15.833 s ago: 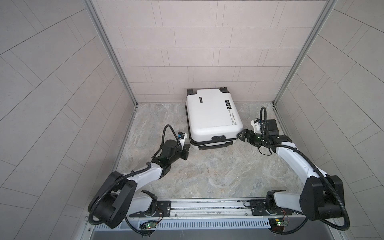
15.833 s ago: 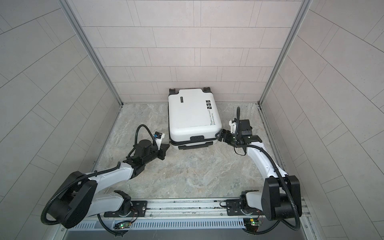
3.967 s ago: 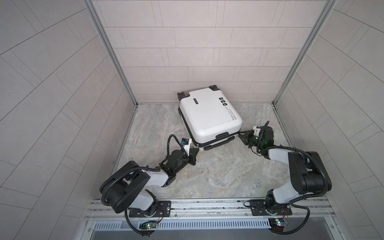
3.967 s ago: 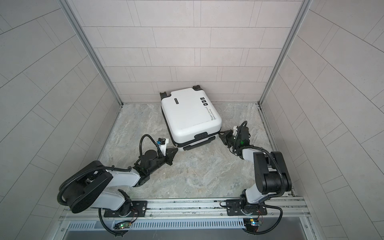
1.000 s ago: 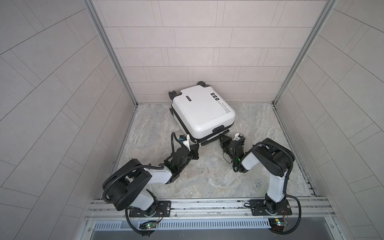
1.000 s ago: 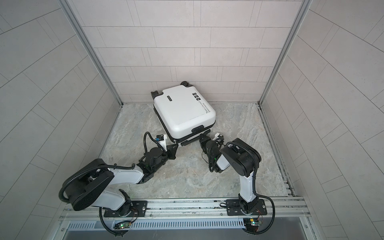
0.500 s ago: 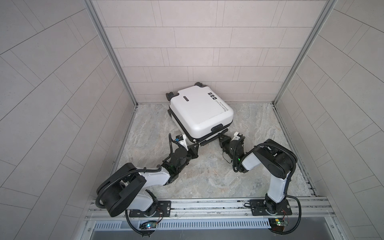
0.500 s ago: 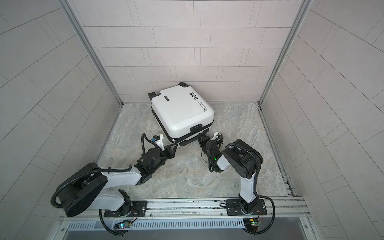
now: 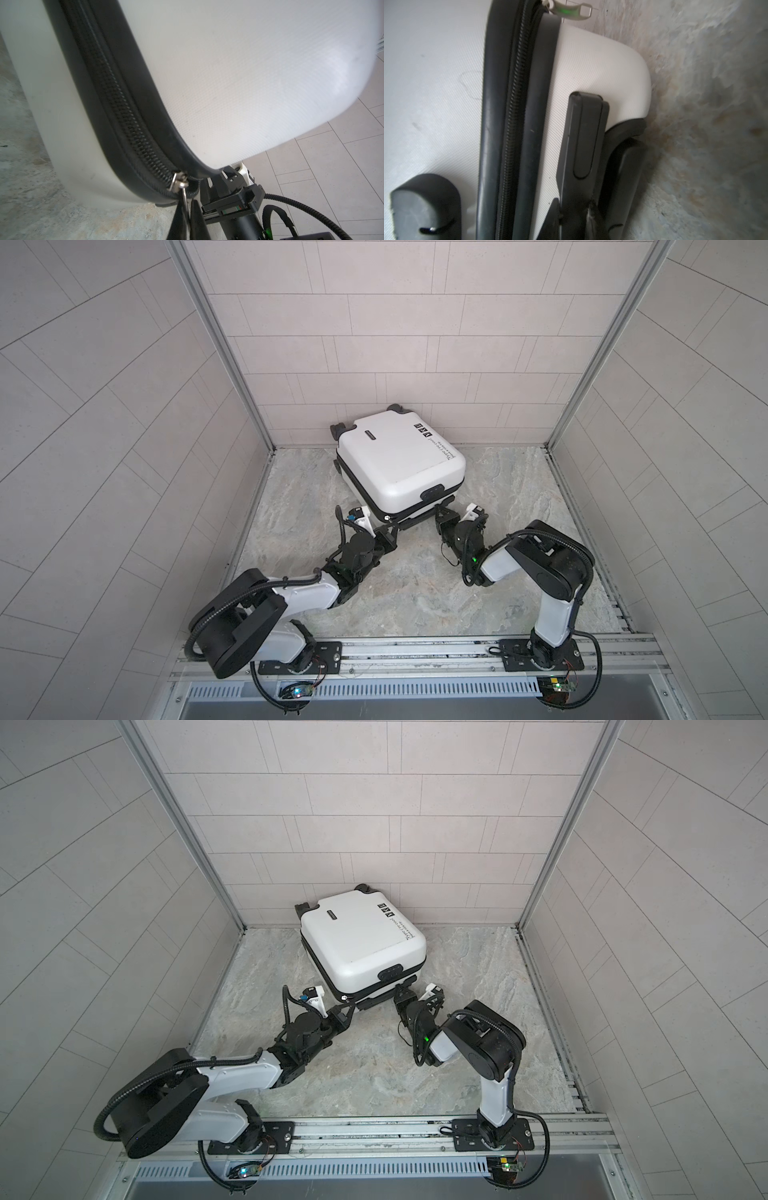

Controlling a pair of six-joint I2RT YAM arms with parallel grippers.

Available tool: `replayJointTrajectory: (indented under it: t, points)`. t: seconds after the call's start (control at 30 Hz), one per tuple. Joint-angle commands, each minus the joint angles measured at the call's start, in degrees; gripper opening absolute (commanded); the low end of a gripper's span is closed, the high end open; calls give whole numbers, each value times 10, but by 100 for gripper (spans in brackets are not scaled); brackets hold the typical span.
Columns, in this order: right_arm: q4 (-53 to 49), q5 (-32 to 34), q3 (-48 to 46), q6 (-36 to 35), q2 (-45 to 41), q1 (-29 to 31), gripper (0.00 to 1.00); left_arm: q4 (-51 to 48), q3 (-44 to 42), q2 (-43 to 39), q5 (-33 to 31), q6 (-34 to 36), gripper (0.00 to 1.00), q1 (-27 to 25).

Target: Pack the luggage

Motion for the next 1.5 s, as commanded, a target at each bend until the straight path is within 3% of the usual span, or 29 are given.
replayJointTrajectory:
  t: [0.0,0.2,0.33,0.53,0.67,0.8,0.93,1.0,1.1,1.23,1.47]
  points:
    - [22,-155,14,-81,9,81,0,271,107,-15,110,32,0,-43]
    - [28,-148,-6,-87,1,77,0,270,97,-19,111,71,0,-48]
    - [34,-154,-30,-86,-9,54,0,269,42,-21,64,76,2,-49]
    - [34,-169,-44,-86,-14,27,0,260,-15,18,35,66,50,-48]
    - [34,-173,-47,-85,-16,19,0,228,-58,5,-11,61,56,-54]
    - [30,-177,-50,-92,-24,14,0,52,-68,-107,-56,104,56,-65]
    - [16,-182,-53,-105,-38,10,0,-327,19,-252,-118,167,56,-73]
    - [3,-188,-52,-114,-46,10,0,-429,40,-291,-156,187,56,-73]
    - [-11,-198,-47,-127,-55,10,0,-495,40,-327,-205,194,62,-73]
    - [-37,-204,-47,-147,-75,10,0,-571,51,-332,-219,218,65,-72]
    - [-94,-214,-46,-184,-117,7,0,-506,4,-353,-134,282,65,-45]
